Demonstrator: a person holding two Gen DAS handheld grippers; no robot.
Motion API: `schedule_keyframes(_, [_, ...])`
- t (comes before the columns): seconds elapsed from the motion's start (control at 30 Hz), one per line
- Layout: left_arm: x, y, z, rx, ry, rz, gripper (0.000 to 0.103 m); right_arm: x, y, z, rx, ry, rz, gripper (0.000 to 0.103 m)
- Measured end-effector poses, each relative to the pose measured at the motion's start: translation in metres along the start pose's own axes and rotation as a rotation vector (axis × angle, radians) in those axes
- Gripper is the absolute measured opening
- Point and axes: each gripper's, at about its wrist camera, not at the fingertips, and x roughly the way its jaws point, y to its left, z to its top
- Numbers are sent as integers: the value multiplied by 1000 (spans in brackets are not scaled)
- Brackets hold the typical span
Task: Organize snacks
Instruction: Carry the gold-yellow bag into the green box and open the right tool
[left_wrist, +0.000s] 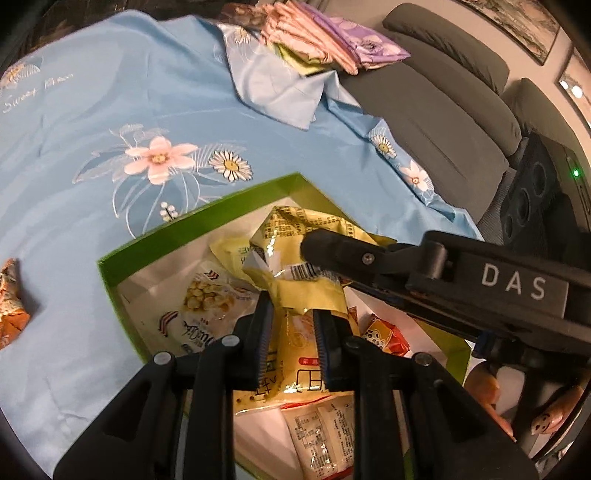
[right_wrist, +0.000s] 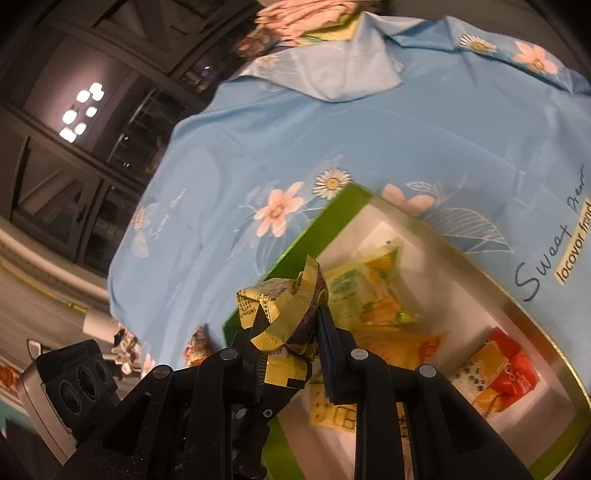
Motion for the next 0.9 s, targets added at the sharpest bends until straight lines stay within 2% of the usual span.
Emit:
schedule_keyframes(0.1, [6,3,0,-15,18,15,19,5,-7,2,32,23,4,25])
schedule_keyframes(0.43, [20,8,-4,-50,66,-6,18,17,-16,4,58,58,-37,25])
schedule_keyframes(0.9, [26,9,-6,-57,89,2,26,18,-22,5,76,52,-101,25])
